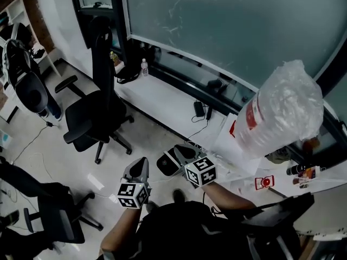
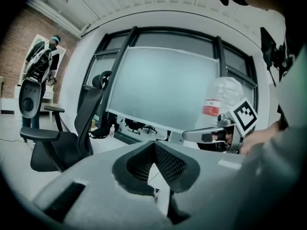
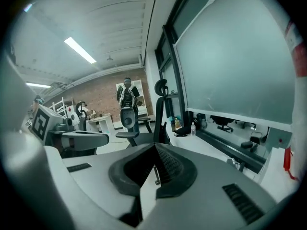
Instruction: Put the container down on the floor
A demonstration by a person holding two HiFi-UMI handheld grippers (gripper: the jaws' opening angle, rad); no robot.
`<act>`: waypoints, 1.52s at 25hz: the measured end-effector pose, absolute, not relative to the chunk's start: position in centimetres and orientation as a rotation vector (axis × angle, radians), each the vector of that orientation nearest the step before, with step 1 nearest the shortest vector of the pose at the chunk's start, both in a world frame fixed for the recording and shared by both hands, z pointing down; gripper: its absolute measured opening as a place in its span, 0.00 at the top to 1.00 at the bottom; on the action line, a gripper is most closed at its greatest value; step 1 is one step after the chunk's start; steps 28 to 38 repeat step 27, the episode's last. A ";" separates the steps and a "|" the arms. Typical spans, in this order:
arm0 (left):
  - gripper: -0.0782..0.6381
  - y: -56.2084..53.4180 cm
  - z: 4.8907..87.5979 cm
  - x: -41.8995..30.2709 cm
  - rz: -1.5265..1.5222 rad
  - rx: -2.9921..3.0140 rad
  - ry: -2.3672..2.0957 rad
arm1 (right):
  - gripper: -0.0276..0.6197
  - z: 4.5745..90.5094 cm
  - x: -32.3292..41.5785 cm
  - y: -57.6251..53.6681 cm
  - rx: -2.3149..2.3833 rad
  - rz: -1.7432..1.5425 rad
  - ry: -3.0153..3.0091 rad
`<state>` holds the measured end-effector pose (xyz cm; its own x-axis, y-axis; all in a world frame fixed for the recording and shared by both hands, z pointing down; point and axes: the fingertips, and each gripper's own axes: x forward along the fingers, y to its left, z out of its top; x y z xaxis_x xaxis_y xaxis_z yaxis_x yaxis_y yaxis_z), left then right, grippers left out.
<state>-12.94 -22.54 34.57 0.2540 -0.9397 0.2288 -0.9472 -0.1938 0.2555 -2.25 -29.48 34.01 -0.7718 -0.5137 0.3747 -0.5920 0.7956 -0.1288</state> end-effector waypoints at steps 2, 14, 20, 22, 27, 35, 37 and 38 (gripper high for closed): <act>0.88 -22.1 34.3 -13.5 0.025 2.179 -1.748 | 0.95 33.7 -2.4 -29.3 0.833 0.327 -2.666; 0.88 -21.0 32.5 -14.6 0.041 2.197 -1.830 | 0.95 32.8 -3.2 -28.8 0.811 0.324 -2.692; 0.88 -20.6 32.1 -14.8 0.024 2.197 -1.844 | 0.95 32.7 -3.7 -28.4 0.799 0.326 -2.701; 0.88 -20.5 32.2 -15.0 0.022 2.189 -1.844 | 0.95 32.8 -3.9 -28.2 0.791 0.321 -2.701; 0.88 -20.4 32.2 -15.3 0.035 2.185 -1.859 | 0.95 32.7 -4.2 -28.0 0.785 0.301 -2.701; 0.88 -20.4 32.2 -15.3 0.035 2.185 -1.859 | 0.95 32.7 -4.2 -28.0 0.785 0.301 -2.701; 0.88 -20.4 32.2 -15.3 0.035 2.185 -1.859 | 0.95 32.7 -4.2 -28.0 0.785 0.301 -2.701; 0.88 -20.4 32.2 -15.3 0.035 2.185 -1.859 | 0.95 32.7 -4.2 -28.0 0.785 0.301 -2.701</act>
